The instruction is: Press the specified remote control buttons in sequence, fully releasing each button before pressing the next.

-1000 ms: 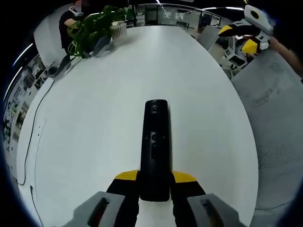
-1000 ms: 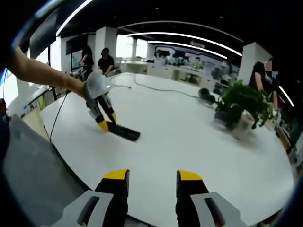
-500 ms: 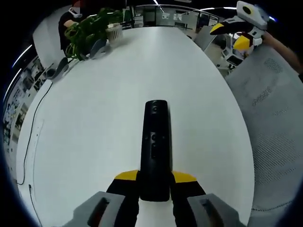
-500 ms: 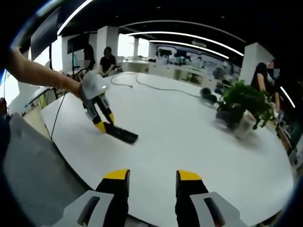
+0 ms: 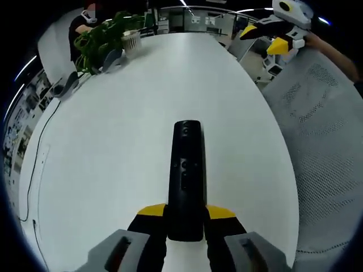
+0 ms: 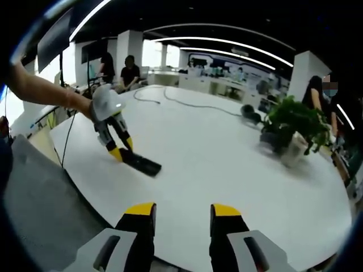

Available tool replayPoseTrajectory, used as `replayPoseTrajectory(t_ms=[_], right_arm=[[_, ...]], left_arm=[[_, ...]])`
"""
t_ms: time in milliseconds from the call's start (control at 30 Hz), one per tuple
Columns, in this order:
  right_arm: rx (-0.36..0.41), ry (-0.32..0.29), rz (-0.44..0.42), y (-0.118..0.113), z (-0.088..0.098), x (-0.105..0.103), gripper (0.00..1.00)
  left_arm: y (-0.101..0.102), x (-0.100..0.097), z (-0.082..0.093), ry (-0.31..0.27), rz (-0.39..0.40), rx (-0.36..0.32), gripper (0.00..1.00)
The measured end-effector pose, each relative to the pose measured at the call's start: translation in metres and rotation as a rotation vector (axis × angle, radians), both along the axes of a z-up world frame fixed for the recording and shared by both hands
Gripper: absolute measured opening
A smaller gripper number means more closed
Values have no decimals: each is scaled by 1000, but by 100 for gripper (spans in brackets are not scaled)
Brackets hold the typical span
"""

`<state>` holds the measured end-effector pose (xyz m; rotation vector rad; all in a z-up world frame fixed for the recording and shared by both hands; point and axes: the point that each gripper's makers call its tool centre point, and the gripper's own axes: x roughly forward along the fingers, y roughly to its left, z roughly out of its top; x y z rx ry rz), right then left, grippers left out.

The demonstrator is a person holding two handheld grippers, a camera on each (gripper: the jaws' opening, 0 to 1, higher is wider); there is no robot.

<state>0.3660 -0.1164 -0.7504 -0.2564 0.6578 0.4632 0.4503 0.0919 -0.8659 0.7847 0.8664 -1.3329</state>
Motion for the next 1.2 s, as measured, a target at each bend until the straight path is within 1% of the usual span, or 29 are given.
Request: replayPoseTrajectory(t_ms=[533,800,967,1200], right_arm=[[-2,10,6,1,-2,-1,34],[-7,17,11,1,-3,-2,34],[1,18,17,3,-2,-2,31],[3,23,20,4,-3,-3,31]], left_arm=[[0,-20,0,2,20,-38,25],[1,-32,1,-5,17,-57,25],[0,-38,1,-6,25,-66,25],[-1,-45,1,-6,29,-72,25]])
